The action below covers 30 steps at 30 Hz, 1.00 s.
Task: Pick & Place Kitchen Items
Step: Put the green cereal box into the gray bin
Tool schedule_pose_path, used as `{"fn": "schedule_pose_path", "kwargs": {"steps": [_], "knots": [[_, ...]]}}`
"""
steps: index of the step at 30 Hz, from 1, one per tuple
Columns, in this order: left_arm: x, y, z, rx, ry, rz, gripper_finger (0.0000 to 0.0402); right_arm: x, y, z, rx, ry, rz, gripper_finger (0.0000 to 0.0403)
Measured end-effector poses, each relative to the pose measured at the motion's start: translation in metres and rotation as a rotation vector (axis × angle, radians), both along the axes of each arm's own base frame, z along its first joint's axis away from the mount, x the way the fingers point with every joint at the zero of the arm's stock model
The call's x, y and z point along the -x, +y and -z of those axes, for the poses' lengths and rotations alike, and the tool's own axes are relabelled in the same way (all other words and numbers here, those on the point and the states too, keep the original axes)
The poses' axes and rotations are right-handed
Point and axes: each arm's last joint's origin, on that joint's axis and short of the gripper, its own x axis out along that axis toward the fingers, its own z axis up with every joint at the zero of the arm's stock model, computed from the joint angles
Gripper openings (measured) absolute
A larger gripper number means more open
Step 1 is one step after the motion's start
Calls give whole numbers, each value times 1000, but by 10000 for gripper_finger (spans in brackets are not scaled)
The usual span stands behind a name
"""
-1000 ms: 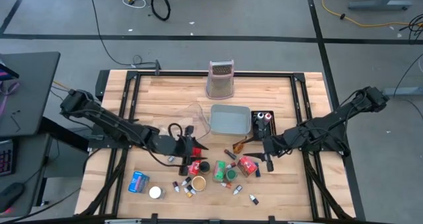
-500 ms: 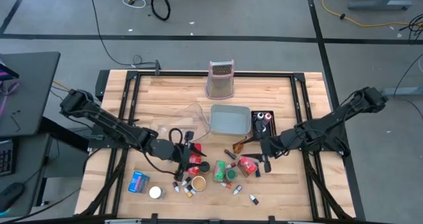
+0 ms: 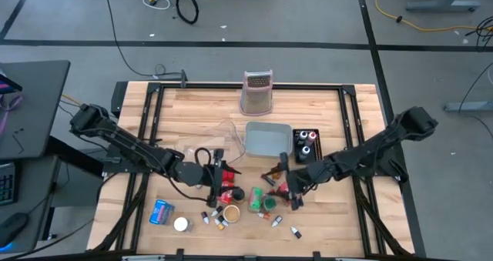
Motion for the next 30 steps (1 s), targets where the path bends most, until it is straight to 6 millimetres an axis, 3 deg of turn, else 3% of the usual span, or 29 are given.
{"fn": "schedule_pose_path", "kwargs": {"steps": [5, 15, 21, 30], "knots": [[0, 0, 0, 1, 0, 0, 229, -14, 6, 6, -118, 24, -58, 320], [0, 0, 0, 3, 0, -1, 227, -53, 21, 10, -169, 258, 117, 348], [0, 0, 0, 3, 1, 0, 225, -60, 27, 9, -257, 445, 148, 348], [0, 0, 0, 5, 5, 8, 224, -59, 27, 14, -277, 505, 155, 348]]}}
